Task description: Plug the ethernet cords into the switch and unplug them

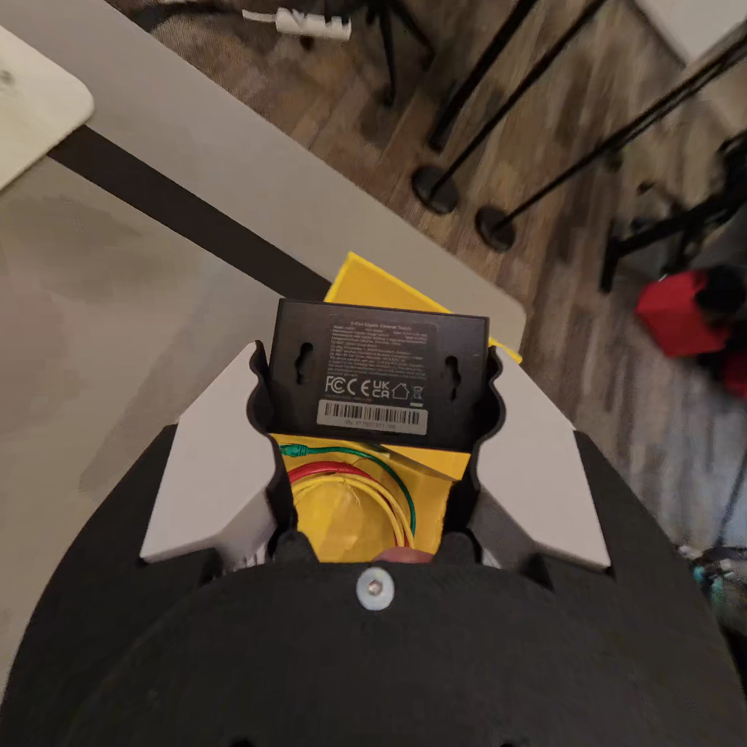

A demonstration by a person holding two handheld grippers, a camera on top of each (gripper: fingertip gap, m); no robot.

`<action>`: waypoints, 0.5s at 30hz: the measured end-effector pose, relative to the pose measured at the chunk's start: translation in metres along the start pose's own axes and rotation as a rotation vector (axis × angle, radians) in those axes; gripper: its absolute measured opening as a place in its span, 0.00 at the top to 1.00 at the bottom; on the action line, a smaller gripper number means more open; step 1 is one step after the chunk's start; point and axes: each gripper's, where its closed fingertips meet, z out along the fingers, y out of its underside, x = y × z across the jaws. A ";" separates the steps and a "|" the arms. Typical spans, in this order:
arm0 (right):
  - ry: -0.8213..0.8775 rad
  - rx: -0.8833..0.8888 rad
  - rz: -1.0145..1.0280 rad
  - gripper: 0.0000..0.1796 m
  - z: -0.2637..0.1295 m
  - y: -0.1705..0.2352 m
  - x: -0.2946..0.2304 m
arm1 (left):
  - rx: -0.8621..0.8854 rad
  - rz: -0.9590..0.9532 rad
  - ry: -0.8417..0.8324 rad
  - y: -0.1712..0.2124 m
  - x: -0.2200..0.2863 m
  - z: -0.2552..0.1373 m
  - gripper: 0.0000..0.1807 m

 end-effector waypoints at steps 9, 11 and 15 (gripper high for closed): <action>-0.185 -0.337 0.241 0.42 0.101 0.082 0.021 | -0.017 0.020 0.002 0.002 -0.004 -0.004 1.00; -0.198 -0.400 0.262 0.42 0.113 0.094 0.020 | -0.009 0.008 0.005 0.000 -0.006 -0.005 1.00; -0.216 -0.512 0.289 0.42 0.132 0.109 0.021 | -0.007 0.005 0.001 -0.001 -0.009 -0.008 1.00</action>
